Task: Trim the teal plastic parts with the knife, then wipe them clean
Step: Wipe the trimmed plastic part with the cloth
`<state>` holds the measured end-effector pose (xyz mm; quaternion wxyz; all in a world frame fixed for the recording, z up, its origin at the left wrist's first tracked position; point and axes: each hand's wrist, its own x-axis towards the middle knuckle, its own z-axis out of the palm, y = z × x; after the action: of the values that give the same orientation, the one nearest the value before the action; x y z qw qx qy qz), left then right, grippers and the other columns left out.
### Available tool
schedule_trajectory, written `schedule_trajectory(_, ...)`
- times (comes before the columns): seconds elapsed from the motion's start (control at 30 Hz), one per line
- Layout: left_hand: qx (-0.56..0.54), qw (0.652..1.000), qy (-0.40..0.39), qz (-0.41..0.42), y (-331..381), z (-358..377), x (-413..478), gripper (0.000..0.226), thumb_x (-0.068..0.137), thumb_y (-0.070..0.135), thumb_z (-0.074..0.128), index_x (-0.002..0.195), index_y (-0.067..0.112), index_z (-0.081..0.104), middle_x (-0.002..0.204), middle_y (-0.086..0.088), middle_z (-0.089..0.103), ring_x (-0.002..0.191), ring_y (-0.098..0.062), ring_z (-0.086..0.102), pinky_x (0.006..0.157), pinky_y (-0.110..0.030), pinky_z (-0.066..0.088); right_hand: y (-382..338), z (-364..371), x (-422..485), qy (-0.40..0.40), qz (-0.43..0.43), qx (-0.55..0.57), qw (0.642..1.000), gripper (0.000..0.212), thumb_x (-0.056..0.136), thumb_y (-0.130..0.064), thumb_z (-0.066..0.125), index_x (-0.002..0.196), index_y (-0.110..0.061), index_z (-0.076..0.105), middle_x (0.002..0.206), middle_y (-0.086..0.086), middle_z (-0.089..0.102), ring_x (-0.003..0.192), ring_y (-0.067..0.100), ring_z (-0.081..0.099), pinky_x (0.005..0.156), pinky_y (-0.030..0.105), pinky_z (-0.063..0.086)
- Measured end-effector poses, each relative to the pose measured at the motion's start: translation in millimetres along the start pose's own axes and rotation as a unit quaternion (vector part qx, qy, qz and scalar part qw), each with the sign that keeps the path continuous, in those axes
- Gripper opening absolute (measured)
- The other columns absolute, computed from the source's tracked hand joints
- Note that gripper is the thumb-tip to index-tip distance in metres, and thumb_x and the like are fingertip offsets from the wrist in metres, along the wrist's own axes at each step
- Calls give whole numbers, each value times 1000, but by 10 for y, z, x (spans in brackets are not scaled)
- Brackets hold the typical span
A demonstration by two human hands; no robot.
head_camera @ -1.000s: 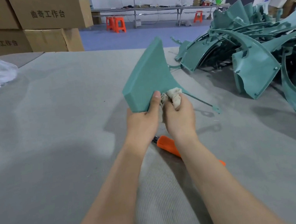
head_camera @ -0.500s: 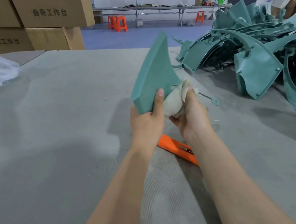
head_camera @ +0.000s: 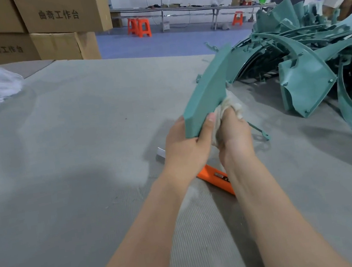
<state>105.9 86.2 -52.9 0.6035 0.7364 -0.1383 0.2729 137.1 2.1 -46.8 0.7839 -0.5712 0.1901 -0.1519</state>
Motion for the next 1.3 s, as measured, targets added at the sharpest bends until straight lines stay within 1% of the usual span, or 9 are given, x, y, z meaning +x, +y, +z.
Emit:
schedule_trajectory(0.27,-85,989,46,-111,-80,-59,85,24,95,22,60,76,37,58,68,27,58,66,23,55,60,2,38,32,36,-95,-197,-40,3,980,21,96,5,44,107,5,62,104,19,70,93,22,64,89,41,52)
schedule_trajectory(0.57,-19,993,-47,-106,8,-50,13,23,94,32,59,71,28,61,65,10,52,54,9,51,56,-3,38,-21,-38,-9,-64,42,101,992,16,97,-19,56,82,-17,63,62,-8,71,59,6,68,59,25,56)
schedule_trajectory(0.67,-20,995,-51,-87,19,-51,21,22,94,32,60,94,11,68,78,6,58,61,1,50,61,-4,39,-77,-50,-15,-60,69,149,985,12,97,-19,57,88,-16,64,67,-6,72,62,7,69,61,23,57)
schedule_trajectory(0.87,-4,992,-119,32,173,-66,1,28,94,25,55,85,51,61,83,40,58,83,19,52,72,-4,39,-160,-98,-28,-66,73,247,964,16,96,-9,49,86,-11,62,74,0,67,66,11,66,64,24,55)
schedule_trajectory(0.97,100,964,-211,123,105,-133,59,54,87,4,56,127,41,57,138,14,47,131,-9,40,107,-22,28,-213,-214,20,-90,40,272,957,21,96,-5,40,82,-14,52,75,0,53,71,12,54,69,24,50)
schedule_trajectory(1.03,181,933,-307,53,-1,-237,152,59,88,-2,52,141,24,46,157,1,22,142,-19,27,111,-20,18,-252,-325,35,-122,-9,236,964,24,97,-5,35,77,-14,47,71,2,43,64,13,42,54,20,42)
schedule_trajectory(1.1,131,944,-284,-102,-85,-337,204,46,96,7,49,139,22,48,154,-3,33,134,-17,42,101,-17,31,-250,-382,26,-154,-62,147,975,23,96,-6,36,78,-10,50,65,4,45,55,12,40,47,21,35)
schedule_trajectory(1.17,-50,940,-211,-262,-77,-433,223,31,101,31,46,124,17,59,126,-4,63,103,-13,64,84,-24,51,-226,-317,-14,-161,-92,12,983,15,93,-12,46,83,-9,56,61,2,53,52,12,47,49,21,33)
schedule_trajectory(1.3,-242,863,-235,-376,-62,-587,309,63,81,69,44,84,16,78,83,-5,74,66,-15,70,58,-22,55,-77,-117,-67,-205,-192,-269,921,28,95,-19,57,71,-6,60,70,9,63,69,24,58,68,36,46)
